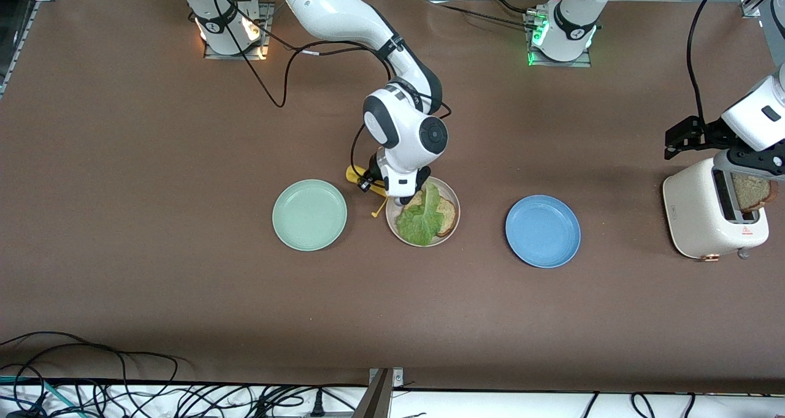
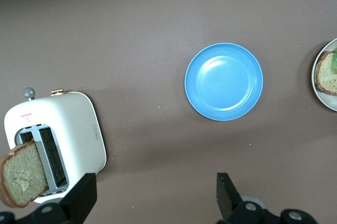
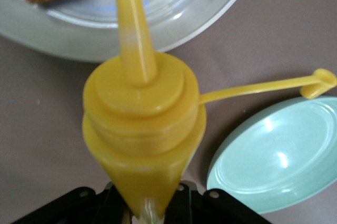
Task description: Make sandwich on beige plate with both arms
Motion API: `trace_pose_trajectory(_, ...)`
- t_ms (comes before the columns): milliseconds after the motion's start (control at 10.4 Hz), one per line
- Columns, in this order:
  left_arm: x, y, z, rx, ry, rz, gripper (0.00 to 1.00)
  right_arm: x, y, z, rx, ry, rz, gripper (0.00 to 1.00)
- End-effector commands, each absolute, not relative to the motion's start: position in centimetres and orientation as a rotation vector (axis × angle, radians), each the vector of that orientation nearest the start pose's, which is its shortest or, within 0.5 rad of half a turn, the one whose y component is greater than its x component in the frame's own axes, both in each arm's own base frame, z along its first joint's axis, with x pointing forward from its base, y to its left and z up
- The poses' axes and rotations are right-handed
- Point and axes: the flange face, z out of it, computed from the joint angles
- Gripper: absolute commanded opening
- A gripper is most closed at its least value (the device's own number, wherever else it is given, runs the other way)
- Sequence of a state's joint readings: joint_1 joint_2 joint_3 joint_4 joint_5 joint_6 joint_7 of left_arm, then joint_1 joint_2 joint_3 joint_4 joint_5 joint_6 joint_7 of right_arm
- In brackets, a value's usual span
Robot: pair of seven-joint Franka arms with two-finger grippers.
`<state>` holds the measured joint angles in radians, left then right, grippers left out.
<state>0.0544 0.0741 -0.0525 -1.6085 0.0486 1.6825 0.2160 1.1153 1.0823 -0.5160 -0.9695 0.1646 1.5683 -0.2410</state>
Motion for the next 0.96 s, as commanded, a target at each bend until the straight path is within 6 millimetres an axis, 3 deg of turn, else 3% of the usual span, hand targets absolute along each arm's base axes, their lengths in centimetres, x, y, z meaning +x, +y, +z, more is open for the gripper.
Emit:
trace_pose_trajectory(0, 58.5, 0.8, 58.2, -3.103, 0.326, 0.001, 1.0, 50.6, 53.1, 22.9, -3.069, -1.734, 0.621, 0.23)
trace_pose_trajectory(192, 58.5, 0.8, 58.2, -3.101, 0.324, 0.001, 1.0, 50.6, 52.4, 23.0, -2.986, -1.875, 0.714, 0.23)
trace_pose_trajectory(480, 58.5, 0.8, 58.3, -3.101, 0.324, -0.001, 1.0, 51.4, 52.5, 24.0, -2.985, -1.872, 0.637, 0.24)
trace_pose_trajectory(576, 58.5, 0.8, 58.3, -3.103, 0.323, -0.001, 1.0, 51.8, 52.1, 25.3, -2.991, -1.843, 0.619, 0.23)
trace_pose_trajectory(672, 58.5, 0.8, 58.2, -3.102, 0.324, 0.001, 1.0, 52.2, 51.9, 27.9, -2.991, -1.816, 0.571, 0.23)
trace_pose_trajectory(864, 58.5, 0.8, 58.2, -3.102, 0.324, 0.001, 1.0, 54.4, 49.8, 32.0, -2.972, -1.674, 0.497, 0.21)
